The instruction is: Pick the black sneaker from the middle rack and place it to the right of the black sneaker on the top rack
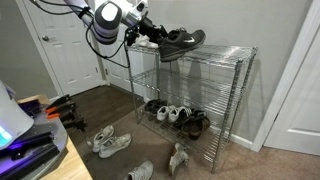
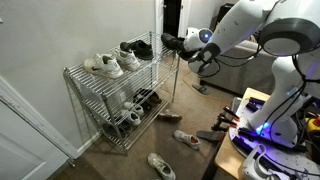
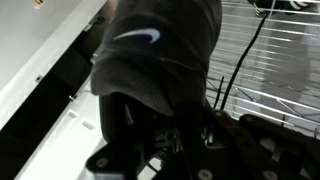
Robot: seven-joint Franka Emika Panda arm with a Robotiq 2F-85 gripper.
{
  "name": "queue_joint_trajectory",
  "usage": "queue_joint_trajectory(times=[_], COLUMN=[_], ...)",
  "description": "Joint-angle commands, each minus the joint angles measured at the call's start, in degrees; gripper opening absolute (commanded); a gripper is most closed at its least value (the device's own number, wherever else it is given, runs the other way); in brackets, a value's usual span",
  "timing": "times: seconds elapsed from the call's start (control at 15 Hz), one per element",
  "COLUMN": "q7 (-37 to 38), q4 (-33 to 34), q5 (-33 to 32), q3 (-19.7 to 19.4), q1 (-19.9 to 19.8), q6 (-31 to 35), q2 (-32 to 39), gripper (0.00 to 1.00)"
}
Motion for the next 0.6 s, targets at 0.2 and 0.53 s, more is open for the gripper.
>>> queue_joint_trajectory(times=[0.2,0.53], q7=[0.1,0.0], q4=[7.1,11.9], q5=[0.8,-1.1], q3=[-1.4,3.1], q1=[1.9,-2.4], q6=[-1.8,-1.5], q2=[-0.3,-1.1], gripper=[0.05,0.05])
